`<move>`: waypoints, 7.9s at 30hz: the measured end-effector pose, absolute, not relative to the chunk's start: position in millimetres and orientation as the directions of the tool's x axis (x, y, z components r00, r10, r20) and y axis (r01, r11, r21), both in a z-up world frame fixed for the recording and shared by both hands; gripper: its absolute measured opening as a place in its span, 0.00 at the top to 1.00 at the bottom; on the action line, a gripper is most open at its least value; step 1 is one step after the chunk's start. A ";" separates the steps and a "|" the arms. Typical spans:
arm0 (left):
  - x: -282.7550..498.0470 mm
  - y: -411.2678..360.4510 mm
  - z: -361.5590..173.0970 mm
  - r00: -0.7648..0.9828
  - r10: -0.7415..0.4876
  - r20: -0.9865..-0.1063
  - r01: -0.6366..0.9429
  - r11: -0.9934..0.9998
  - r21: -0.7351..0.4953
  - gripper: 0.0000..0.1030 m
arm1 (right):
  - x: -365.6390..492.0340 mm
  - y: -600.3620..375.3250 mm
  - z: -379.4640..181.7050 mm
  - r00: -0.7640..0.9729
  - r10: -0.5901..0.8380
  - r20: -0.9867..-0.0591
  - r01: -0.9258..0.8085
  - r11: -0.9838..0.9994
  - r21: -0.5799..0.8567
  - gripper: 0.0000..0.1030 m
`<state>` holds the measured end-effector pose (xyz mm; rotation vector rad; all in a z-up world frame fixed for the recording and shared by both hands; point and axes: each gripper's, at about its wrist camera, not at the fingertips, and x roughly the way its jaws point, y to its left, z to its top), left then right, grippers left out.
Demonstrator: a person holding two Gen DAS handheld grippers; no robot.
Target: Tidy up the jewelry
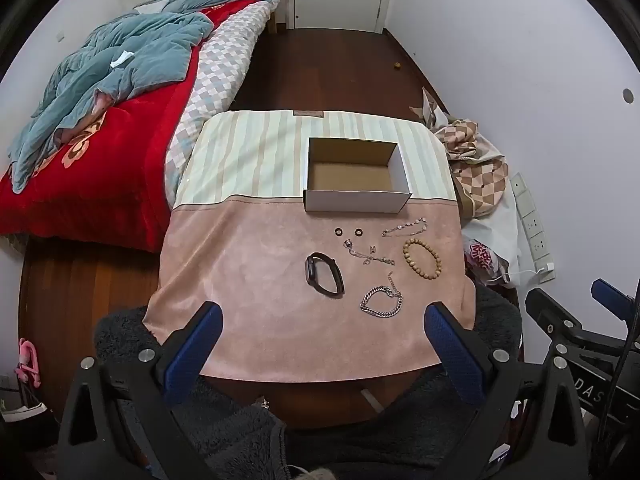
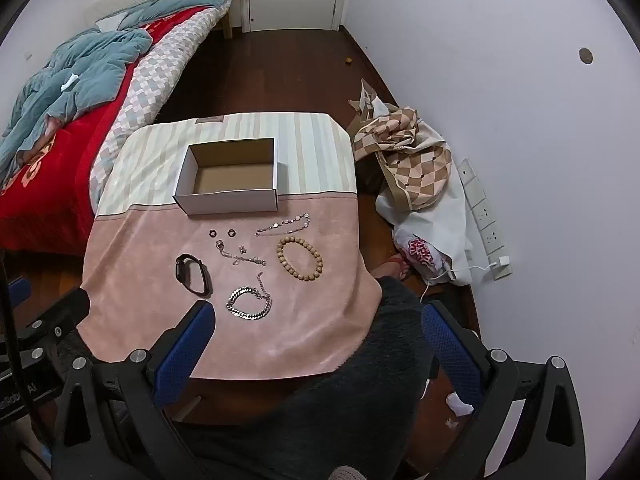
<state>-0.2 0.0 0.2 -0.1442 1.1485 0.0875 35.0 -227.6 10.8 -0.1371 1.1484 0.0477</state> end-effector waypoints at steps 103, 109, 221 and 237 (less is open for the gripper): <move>4.2 8.2 -7.8 0.420 0.037 -0.907 -0.177 0.983 -0.042 0.00 | 34.8 -227.5 17.7 0.435 -0.043 -0.899 -0.104 0.990 -0.098 0.00; 40.2 26.2 -60.7 0.361 0.140 -0.922 -0.231 0.971 0.057 0.00 | 76.7 -238.2 -28.2 0.383 -0.053 -0.922 -0.057 0.995 -0.080 0.00; 237.4 59.4 -138.8 0.323 0.117 -0.939 -0.194 0.979 0.055 0.02 | 305.2 -143.2 -171.5 0.230 0.136 -0.964 -0.209 0.974 0.088 0.08; 181.6 60.7 -92.8 0.418 0.211 -0.884 -0.244 0.963 0.115 0.02 | 265.8 -139.5 -130.2 0.344 0.093 -0.934 -0.193 0.981 0.026 0.03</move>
